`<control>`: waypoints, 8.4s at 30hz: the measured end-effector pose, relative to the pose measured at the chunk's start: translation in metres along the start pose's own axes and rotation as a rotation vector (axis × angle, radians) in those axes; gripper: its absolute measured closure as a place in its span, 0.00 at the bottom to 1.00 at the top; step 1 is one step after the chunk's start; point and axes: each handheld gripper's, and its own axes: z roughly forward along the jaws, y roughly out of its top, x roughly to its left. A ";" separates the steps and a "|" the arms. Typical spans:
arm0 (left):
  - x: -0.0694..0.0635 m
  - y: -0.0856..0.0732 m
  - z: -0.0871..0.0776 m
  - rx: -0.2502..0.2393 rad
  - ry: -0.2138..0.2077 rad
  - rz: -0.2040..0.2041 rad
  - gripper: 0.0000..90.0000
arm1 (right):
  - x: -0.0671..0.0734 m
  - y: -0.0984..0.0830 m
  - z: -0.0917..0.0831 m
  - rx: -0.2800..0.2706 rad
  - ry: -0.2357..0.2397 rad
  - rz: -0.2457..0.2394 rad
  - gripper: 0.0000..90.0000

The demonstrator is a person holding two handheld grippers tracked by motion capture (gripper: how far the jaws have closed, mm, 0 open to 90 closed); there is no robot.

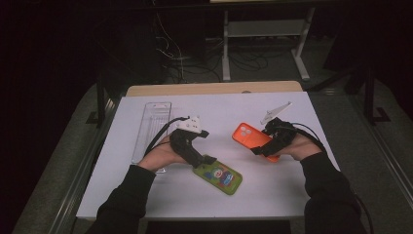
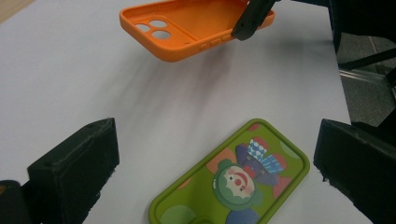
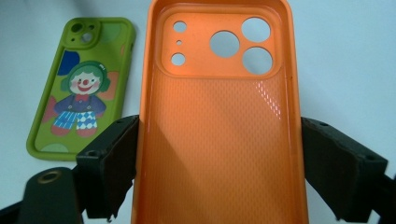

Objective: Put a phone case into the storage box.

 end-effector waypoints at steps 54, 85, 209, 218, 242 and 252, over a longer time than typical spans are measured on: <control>-0.026 -0.007 0.031 0.193 -0.167 0.147 0.00 | 0.084 0.030 0.046 0.083 0.272 -0.466 0.17; -0.031 -0.012 0.042 0.236 -0.202 0.164 0.17 | 0.085 0.032 0.044 0.065 0.295 -0.472 0.16; -0.009 -0.016 0.011 0.206 0.186 -0.187 0.18 | 0.094 -0.031 0.043 -0.219 -0.718 -0.471 0.01; -0.010 -0.016 0.011 0.194 0.193 -0.203 0.18 | 0.102 -0.030 0.047 -0.189 -0.810 -0.635 0.01; -0.010 -0.012 0.007 0.191 0.194 -0.188 0.18 | 0.121 -0.019 0.060 -0.161 -0.907 -0.859 0.10; -0.011 -0.011 0.008 0.198 0.189 -0.181 0.18 | 0.127 -0.010 0.069 -0.162 -0.957 -0.954 0.21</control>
